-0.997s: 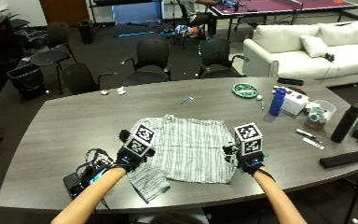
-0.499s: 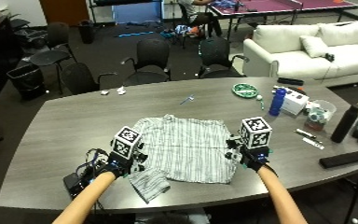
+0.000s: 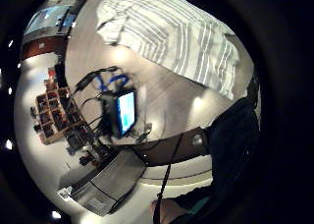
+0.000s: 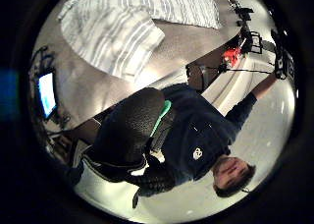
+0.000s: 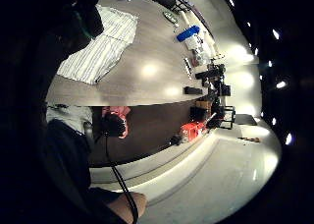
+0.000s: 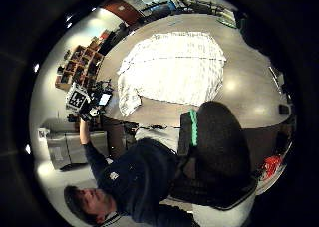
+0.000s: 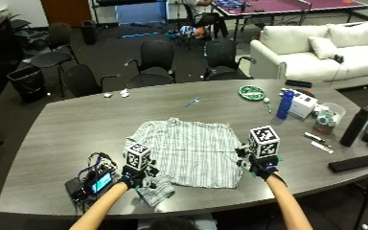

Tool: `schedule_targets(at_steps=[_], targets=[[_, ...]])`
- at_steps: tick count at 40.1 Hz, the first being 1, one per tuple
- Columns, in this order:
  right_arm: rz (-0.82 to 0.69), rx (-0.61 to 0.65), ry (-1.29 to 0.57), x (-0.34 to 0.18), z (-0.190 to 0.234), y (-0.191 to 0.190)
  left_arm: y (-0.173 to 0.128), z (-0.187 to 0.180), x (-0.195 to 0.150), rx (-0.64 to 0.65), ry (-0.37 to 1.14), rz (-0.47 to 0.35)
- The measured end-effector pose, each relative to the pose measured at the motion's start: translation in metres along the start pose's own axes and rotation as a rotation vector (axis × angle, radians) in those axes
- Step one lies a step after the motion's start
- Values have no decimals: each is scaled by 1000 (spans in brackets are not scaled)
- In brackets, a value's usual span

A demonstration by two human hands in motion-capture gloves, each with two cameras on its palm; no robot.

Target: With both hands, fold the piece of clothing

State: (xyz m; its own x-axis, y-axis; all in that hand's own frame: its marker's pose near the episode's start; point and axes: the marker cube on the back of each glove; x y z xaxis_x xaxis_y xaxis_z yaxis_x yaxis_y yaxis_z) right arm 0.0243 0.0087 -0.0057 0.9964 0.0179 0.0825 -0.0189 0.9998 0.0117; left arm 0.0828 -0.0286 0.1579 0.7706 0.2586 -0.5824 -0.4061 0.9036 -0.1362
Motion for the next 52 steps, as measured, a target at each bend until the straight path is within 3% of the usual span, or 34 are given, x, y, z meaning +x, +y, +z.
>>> schedule_targets(at_steps=[5,11,14,18,24,33,38,42,46,52], targets=[[16,6,34,1,9,-6,-14,40,14,-195,48,-136],[21,-31,42,4,26,-15,-38,72,18,-300,34,-200],[22,-58,47,6,37,-20,-51,76,13,-235,37,-183],[28,-87,69,5,50,-27,-64,72,4,-193,36,-222],[15,-122,75,-1,70,-39,-90,56,-4,19,-2,-184],[-34,-159,44,-29,105,-71,-115,42,-10,175,-17,-227],[-72,-252,36,-53,147,-91,-124,32,-8,229,-42,-210],[-92,-370,52,-83,176,-87,-124,13,-11,217,-38,-257],[-109,-335,70,-99,188,-90,-121,-10,-15,236,-55,-300],[-120,-365,9,-105,213,-104,-126,-39,-19,291,9,-269]])
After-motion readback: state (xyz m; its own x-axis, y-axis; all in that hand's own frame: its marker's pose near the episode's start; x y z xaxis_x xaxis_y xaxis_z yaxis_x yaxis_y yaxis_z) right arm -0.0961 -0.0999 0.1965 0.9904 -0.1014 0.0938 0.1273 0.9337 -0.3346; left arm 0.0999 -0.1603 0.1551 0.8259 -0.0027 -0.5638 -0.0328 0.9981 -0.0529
